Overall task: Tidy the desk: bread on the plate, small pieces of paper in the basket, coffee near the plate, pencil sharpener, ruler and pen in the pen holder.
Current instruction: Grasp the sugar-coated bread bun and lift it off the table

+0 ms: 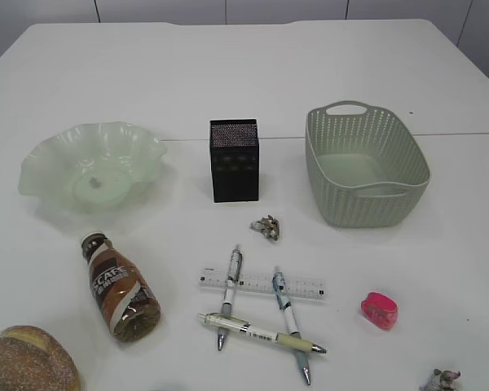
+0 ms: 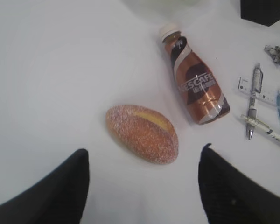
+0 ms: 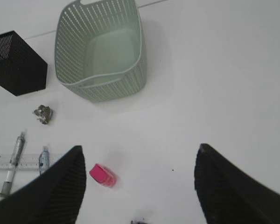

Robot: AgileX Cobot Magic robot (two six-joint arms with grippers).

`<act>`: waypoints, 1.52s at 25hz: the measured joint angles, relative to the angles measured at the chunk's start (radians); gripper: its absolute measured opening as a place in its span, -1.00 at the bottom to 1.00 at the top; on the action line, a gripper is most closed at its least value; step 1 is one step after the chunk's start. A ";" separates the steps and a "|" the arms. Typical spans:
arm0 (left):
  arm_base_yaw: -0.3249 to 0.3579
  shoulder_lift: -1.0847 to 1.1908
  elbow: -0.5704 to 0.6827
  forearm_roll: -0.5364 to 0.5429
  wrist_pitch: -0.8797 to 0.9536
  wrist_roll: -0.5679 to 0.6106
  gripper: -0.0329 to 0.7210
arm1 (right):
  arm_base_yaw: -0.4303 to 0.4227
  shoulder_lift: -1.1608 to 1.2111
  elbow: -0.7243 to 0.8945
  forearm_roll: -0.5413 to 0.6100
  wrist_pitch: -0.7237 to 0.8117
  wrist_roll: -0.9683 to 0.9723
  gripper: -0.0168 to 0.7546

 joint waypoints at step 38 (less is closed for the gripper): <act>-0.325 0.644 0.030 0.141 -0.266 -0.846 0.38 | 0.000 0.052 -0.081 -0.018 0.205 -0.069 0.42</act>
